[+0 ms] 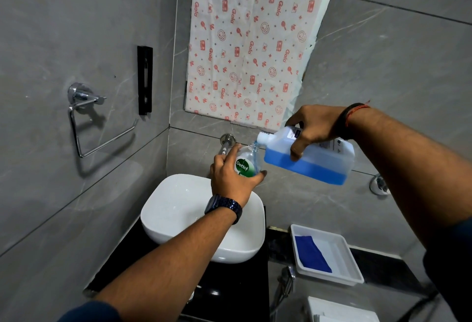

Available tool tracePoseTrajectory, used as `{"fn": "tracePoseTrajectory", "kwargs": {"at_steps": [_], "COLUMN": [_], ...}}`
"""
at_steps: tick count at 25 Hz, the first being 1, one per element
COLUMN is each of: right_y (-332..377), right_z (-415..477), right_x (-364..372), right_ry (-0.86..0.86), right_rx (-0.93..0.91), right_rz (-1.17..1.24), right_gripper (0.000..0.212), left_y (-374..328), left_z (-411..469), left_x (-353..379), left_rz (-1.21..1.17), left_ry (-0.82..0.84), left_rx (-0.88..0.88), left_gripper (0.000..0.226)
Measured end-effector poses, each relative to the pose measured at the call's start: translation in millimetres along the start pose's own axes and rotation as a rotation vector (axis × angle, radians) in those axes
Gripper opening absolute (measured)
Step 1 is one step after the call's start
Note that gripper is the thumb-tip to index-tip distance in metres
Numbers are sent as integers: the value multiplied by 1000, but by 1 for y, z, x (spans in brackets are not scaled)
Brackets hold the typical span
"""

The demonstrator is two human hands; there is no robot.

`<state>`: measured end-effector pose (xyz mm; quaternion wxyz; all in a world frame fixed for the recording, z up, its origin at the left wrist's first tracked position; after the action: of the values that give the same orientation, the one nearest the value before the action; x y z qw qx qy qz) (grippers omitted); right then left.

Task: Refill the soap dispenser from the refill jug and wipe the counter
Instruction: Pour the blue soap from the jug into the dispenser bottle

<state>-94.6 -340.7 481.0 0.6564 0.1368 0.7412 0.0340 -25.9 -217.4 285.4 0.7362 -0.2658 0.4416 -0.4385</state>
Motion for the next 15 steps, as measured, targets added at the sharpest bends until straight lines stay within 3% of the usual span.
{"fn": "tracePoseTrajectory", "kwargs": {"at_steps": [15], "right_y": [0], "right_z": [-1], "right_x": [-2], "right_ry": [-21], "right_rx": [2], "right_rz": [-3], "right_gripper": [40], "left_y": [-3], "left_z": [0], "left_x": [0], "left_rz": [-3], "left_ry": [-25], "left_rx": [8], "left_gripper": [87]}}
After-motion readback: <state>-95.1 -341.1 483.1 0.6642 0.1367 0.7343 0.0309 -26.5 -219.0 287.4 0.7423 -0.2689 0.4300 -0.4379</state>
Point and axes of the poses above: each hand's wrist, its own z-axis towards the middle knuckle, its own x-axis out of the palm, y = z × x, the point moved 3 cm from there along z, towards the middle knuckle, and after that the axes turned 13 degrees about z, right-handed, at the moved point
